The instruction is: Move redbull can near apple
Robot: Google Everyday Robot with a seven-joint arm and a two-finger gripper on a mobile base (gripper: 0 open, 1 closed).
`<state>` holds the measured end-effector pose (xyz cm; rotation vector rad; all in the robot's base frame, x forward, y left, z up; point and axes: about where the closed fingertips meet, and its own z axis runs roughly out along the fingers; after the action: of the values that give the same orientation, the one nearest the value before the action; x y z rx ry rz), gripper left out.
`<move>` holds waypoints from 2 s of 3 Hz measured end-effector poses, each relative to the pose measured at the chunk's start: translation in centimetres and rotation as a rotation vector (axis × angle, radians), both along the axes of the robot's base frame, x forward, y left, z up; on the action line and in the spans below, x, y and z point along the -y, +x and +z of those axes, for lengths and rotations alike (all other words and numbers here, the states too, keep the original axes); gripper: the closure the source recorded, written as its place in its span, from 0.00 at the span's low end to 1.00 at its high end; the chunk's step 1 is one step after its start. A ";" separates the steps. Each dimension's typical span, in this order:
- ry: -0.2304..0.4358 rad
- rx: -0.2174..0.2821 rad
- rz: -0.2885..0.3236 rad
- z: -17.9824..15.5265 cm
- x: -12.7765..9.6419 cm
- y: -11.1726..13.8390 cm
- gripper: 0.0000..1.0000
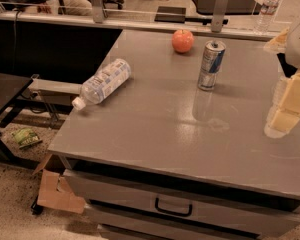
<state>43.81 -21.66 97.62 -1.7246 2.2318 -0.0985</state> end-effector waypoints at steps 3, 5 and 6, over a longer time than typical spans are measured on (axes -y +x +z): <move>0.281 0.100 -0.186 -1.2 4.3 3.5 0.00; 0.665 0.144 -0.215 -4.4 3.0 9.3 0.00; 0.743 0.103 -0.196 -6.2 1.6 11.0 0.00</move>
Offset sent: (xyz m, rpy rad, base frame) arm 0.0449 -0.0520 -0.0018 0.3121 -0.1230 -0.2499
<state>54.77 -23.22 91.40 -1.0727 1.9844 0.5197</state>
